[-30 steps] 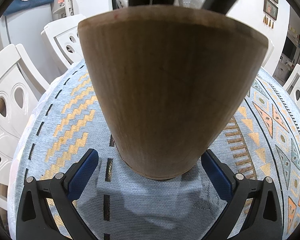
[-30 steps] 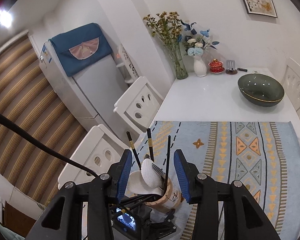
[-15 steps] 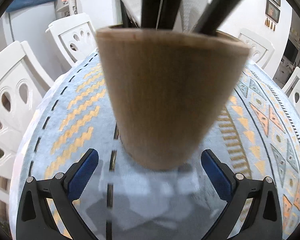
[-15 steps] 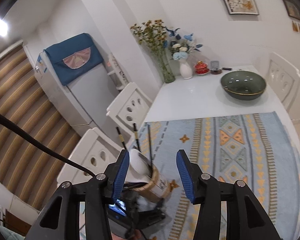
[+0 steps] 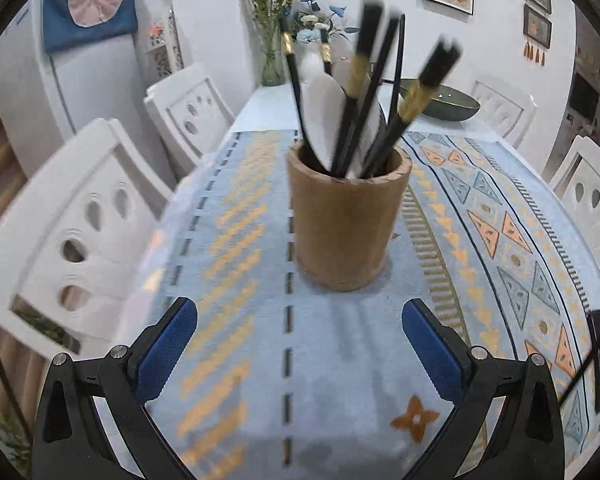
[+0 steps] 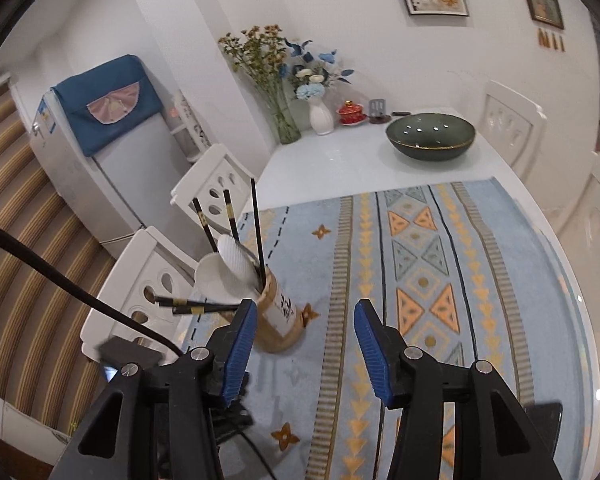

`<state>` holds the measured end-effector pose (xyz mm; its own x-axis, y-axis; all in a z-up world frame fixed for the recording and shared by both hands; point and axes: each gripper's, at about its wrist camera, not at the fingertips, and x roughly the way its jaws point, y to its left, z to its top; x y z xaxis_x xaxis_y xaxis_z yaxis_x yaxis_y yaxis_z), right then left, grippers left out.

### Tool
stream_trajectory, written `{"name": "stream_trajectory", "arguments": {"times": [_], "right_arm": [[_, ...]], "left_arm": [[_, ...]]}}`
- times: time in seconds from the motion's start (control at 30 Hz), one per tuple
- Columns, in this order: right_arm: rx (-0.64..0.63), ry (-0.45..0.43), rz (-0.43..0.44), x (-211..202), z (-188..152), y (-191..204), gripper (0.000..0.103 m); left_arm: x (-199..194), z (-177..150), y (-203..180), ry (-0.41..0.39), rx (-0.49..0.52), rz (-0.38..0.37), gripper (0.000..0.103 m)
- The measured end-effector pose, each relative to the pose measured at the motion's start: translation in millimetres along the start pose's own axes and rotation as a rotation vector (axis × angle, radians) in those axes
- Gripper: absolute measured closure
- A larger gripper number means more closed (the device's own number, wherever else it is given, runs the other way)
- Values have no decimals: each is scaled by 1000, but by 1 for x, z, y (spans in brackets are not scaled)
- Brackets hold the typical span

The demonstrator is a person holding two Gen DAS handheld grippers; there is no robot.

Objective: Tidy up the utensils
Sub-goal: 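Lower the wooden cup onto the tablecloth and open the left gripper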

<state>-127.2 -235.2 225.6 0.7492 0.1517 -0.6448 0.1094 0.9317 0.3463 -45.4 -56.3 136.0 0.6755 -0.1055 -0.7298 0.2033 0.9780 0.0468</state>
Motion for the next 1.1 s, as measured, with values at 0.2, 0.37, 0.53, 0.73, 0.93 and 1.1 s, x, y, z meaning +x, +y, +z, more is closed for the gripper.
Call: {"name": "stream_trajectory", "arguments": {"times": [0.2, 0.37, 0.53, 0.73, 0.93, 1.1], "right_arm": [[41, 15, -21, -14, -26, 20, 54], [52, 15, -54, -27, -43, 37, 54], [107, 23, -74, -33, -63, 45, 54], [165, 61, -96, -33, -84, 47, 54], [170, 36, -109, -44, -91, 46, 54], [181, 38, -89, -46, -89, 40, 54]], "left_arm": [[-38, -5, 24, -12, -25, -1, 0], [-78, -8, 33, -61, -19, 19, 0], [-105, -9, 37, -68, -24, 28, 0], [-124, -13, 36, -65, -32, -9, 0], [-142, -15, 22, -111, 8, -25, 0], [-149, -10, 10, -137, 24, -31, 0]]}}
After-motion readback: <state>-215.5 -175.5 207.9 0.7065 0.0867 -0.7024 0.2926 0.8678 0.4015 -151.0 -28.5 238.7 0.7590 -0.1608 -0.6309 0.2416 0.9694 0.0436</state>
